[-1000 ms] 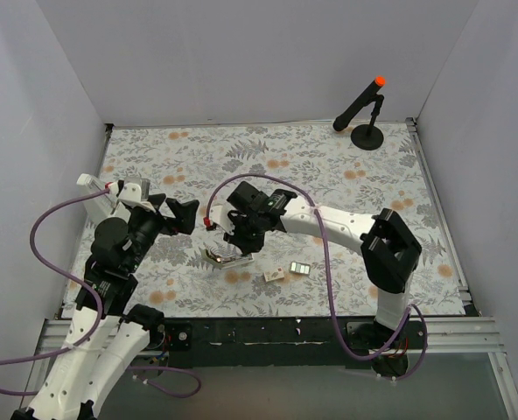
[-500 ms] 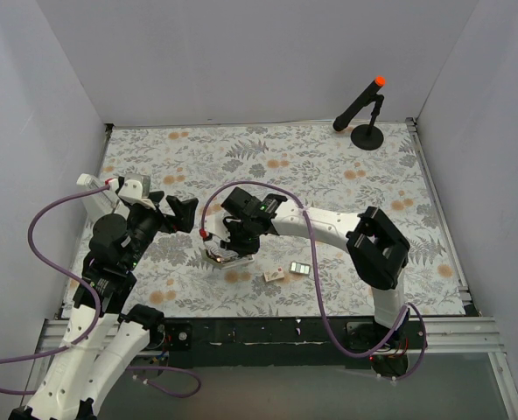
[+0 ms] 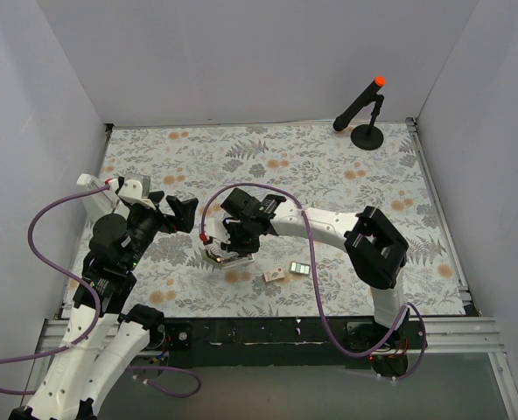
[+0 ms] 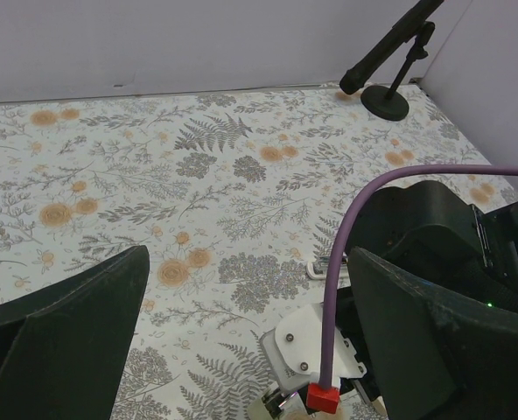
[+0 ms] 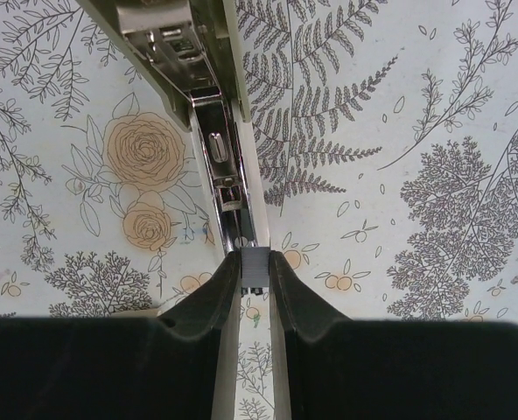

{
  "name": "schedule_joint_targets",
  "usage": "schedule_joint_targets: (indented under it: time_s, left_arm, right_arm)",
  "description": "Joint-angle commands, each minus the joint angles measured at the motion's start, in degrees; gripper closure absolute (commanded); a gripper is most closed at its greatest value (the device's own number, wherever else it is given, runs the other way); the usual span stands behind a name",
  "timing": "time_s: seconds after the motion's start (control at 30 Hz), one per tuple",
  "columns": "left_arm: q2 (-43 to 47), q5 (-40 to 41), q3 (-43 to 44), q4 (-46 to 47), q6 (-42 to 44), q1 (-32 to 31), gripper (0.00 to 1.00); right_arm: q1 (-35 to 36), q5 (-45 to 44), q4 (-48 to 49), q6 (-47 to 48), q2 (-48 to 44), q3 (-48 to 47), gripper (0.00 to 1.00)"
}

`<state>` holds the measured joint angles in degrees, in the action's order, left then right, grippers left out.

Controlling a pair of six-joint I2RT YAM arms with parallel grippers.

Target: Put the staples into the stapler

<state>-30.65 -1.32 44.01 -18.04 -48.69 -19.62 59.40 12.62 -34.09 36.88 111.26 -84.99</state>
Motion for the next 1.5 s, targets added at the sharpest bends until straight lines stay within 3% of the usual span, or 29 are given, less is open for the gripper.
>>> schedule_joint_targets:
  time_s: [0.0, 0.97, 1.47]
  left_arm:
    - [0.07, -0.17, 1.52, -0.94, -0.01, -0.07, 0.02]
    - [0.16, -1.4, 0.55, -0.85, -0.88, -0.07, 0.02]
    - [0.07, -1.67, 0.29, -0.68, -0.97, -0.07, 0.02]
  right_arm:
    - [0.46, 1.44, 0.6, 2.23, 0.89, -1.93, 0.78]
    - [1.07, 4.43, -2.39, 2.14, 0.54, -2.37, 0.79]
    - [1.34, 1.62, -2.92, 0.56, 0.53, -2.9, 0.8]
